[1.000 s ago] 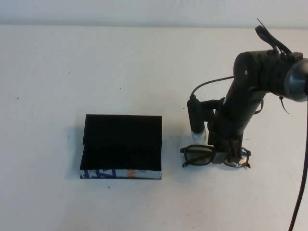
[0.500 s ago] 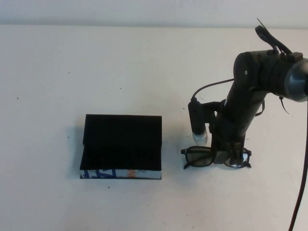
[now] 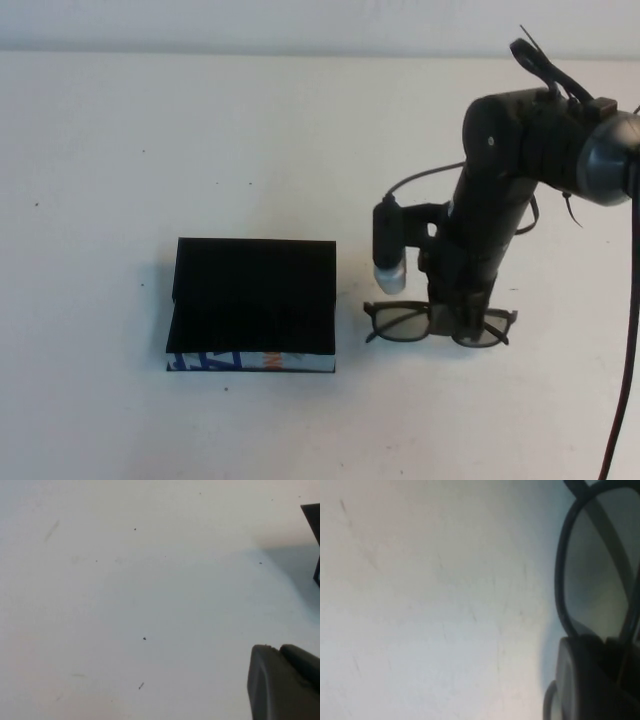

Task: Return glasses to glasses case
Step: Pick up the glasses from the table, then place the glasses in the glasses case

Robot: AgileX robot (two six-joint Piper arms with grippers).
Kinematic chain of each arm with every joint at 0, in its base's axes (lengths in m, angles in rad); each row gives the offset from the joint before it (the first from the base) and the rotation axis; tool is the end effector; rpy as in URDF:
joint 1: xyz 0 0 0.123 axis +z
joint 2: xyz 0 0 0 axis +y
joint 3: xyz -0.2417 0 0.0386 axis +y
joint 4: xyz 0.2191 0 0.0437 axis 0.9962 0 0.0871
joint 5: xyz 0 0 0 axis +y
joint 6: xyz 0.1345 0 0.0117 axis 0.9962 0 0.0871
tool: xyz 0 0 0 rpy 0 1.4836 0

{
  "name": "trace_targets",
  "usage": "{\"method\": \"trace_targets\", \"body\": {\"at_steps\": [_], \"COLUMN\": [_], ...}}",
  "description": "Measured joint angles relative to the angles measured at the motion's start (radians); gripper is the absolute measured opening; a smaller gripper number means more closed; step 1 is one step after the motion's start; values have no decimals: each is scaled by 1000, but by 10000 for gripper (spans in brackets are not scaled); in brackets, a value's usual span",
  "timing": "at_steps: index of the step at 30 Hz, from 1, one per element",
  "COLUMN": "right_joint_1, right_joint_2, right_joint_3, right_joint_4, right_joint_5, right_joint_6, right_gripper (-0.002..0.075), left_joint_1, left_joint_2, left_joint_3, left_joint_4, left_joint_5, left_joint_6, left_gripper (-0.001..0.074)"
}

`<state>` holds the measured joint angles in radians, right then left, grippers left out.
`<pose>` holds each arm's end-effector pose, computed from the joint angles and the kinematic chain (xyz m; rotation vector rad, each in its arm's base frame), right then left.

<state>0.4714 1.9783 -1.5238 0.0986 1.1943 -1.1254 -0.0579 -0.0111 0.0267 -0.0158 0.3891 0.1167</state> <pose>0.3050 0.1694 0.1383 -2.1817 2.2033 0.1304 0.1057 -0.0069 0.1570 0.1550 1.8820 0.0245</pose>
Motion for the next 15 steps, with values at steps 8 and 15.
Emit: {"method": "trace_targets", "body": {"at_steps": [8,15], "right_joint_1": [173,282], "right_joint_2": [-11,125], "right_joint_3": [-238,-429], "right_joint_4": [10,14], "right_joint_5": [19,29], "right_joint_6": [112,201], "right_gripper": [59,59], "left_joint_1": [0,0], "left_joint_2": [0,0], "left_joint_3": [0,0], "left_joint_4": [0,0], "left_joint_5": [0,0], "left_joint_6": [0,0], "left_gripper": [-4,-4]}}
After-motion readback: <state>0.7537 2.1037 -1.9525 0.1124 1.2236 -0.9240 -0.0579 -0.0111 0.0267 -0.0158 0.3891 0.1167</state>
